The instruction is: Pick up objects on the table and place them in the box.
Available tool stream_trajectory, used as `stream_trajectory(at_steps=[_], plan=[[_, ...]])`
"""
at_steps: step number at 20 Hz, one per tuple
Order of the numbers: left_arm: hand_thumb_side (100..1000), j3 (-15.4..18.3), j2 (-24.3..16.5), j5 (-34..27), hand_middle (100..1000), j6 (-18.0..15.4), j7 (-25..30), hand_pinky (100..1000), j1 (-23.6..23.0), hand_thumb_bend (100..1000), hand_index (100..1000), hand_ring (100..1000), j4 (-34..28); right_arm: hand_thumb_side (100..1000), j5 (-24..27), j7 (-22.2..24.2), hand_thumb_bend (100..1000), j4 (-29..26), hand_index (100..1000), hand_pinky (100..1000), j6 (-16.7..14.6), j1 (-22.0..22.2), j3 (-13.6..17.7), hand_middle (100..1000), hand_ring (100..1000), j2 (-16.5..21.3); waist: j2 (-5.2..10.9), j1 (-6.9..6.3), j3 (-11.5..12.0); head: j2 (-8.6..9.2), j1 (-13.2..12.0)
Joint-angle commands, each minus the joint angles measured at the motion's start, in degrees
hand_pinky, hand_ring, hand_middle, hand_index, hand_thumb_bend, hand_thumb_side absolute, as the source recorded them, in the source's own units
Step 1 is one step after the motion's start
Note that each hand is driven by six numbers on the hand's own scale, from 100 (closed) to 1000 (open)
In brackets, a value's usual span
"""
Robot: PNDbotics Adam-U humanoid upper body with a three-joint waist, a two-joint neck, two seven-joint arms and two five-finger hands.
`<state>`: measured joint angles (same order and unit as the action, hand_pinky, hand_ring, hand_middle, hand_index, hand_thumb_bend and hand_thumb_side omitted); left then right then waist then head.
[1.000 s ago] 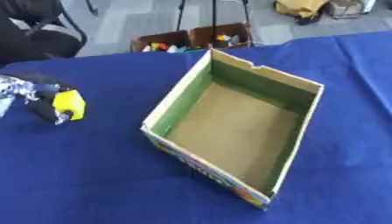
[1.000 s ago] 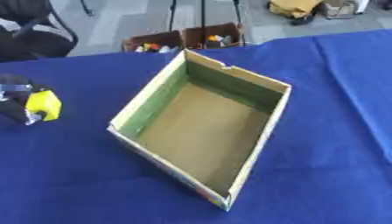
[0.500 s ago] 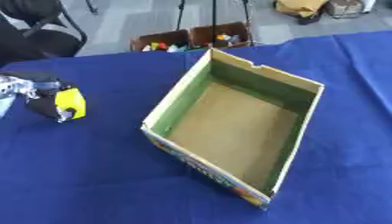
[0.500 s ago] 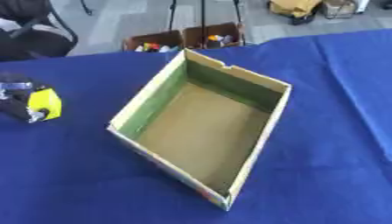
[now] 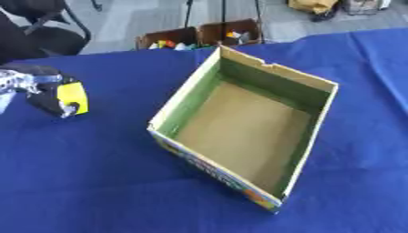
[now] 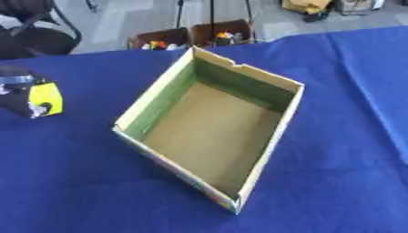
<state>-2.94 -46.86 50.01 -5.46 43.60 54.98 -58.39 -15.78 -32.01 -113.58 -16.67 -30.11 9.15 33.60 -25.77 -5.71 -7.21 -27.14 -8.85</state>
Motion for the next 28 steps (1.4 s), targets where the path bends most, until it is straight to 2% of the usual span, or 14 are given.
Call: stream_trajectory(at_steps=[1, 11, 20, 28], plan=[[410, 0.34, -1.83, -0.17, 582, -0.18, -0.24, 581, 1.76, 100, 657, 380, -1.33, 553, -0.02, -0.2, 100, -1.01, 728, 709, 0.08, -0.11, 0.41, 608, 693, 0.74, 3.25, -0.61, 0.31, -0.76, 0.39], [394, -0.8, -0.89, -2.78, 561, -1.26, 0.89, 555, 4.74, 100, 650, 347, -4.56, 539, -0.28, -0.34, 100, -1.01, 726, 709, 0.29, 0.48, 0.07, 608, 697, 0.12, 5.93, -0.71, 1.03, -2.77, 1.61], [389, -3.63, 0.21, -9.65, 550, -2.75, 3.26, 538, 7.6, 100, 639, 327, -13.93, 529, -0.43, -0.32, 100, -1.01, 726, 710, 0.72, 0.89, -0.25, 609, 699, -0.26, 7.47, -0.44, 1.76, -3.65, 4.3], [398, -7.9, 2.65, -14.91, 545, -3.98, 7.64, 534, 9.91, 100, 633, 322, -23.47, 518, -0.34, -0.09, 100, -1.01, 725, 710, 0.86, 0.88, -0.84, 609, 700, -0.83, 8.99, -0.44, 1.81, -4.32, 4.58]])
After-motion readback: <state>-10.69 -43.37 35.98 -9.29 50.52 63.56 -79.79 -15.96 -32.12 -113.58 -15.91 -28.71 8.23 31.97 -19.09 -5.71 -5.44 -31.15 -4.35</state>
